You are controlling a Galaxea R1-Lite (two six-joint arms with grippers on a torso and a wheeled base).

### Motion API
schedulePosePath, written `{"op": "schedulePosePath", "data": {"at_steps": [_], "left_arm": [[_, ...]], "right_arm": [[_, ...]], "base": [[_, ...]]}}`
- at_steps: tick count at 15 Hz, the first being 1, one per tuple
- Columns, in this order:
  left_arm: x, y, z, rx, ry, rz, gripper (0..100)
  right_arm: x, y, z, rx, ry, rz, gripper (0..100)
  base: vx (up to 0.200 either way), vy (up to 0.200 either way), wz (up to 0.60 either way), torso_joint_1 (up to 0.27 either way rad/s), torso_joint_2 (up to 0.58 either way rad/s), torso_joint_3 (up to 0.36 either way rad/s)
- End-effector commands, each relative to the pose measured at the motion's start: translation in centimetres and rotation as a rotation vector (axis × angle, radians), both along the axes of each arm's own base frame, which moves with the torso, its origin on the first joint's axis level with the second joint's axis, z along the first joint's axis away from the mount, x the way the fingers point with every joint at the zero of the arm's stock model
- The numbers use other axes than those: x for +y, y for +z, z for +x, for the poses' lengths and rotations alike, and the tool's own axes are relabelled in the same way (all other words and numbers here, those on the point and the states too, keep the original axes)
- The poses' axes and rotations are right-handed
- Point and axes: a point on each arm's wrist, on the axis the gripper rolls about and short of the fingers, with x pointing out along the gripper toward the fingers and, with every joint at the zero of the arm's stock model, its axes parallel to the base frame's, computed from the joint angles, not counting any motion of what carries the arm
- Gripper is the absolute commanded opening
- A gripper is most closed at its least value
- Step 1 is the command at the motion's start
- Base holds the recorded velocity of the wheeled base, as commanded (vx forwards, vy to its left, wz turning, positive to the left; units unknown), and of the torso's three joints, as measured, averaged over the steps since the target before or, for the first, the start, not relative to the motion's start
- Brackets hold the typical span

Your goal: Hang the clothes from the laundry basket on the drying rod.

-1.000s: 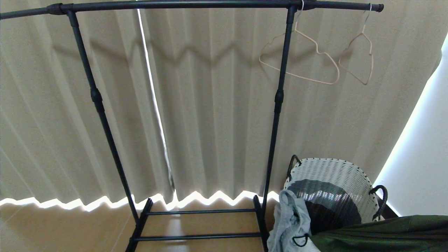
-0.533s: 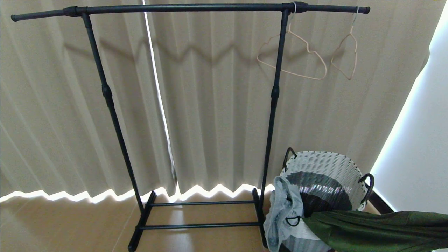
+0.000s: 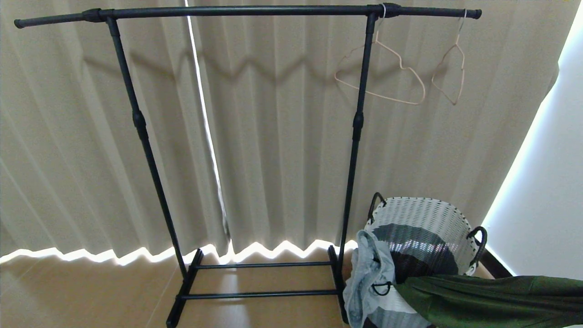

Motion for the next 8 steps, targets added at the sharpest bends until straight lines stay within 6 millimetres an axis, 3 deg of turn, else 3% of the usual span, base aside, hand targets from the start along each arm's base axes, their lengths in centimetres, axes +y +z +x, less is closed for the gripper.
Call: {"op": "schedulePosePath", "data": {"at_steps": [1,2,8], "left_arm": [[0.00,0.00,0.00,0.000,0.001,0.000,100],[0.00,0.00,0.00,0.000,0.001,0.000,100],[0.00,0.00,0.00,-0.001,0.002,0.004,100]], "right_arm": [[-0.01,0.06,0.01,-0.002,0.000,-0.001,0],[0.01,-0.02,-0.01,0.000,0.001,0.000,0],[0.14,-0.39,-0.07,0.018,0.051,0.014,0]], "base": [[0.000,0.200,0.00,-0.002,0.00,0.007],[0.000,0.200,0.00,0.007,0.00,-0.002],[0.000,0.000,0.00,0.000,0.00,0.000]]}}
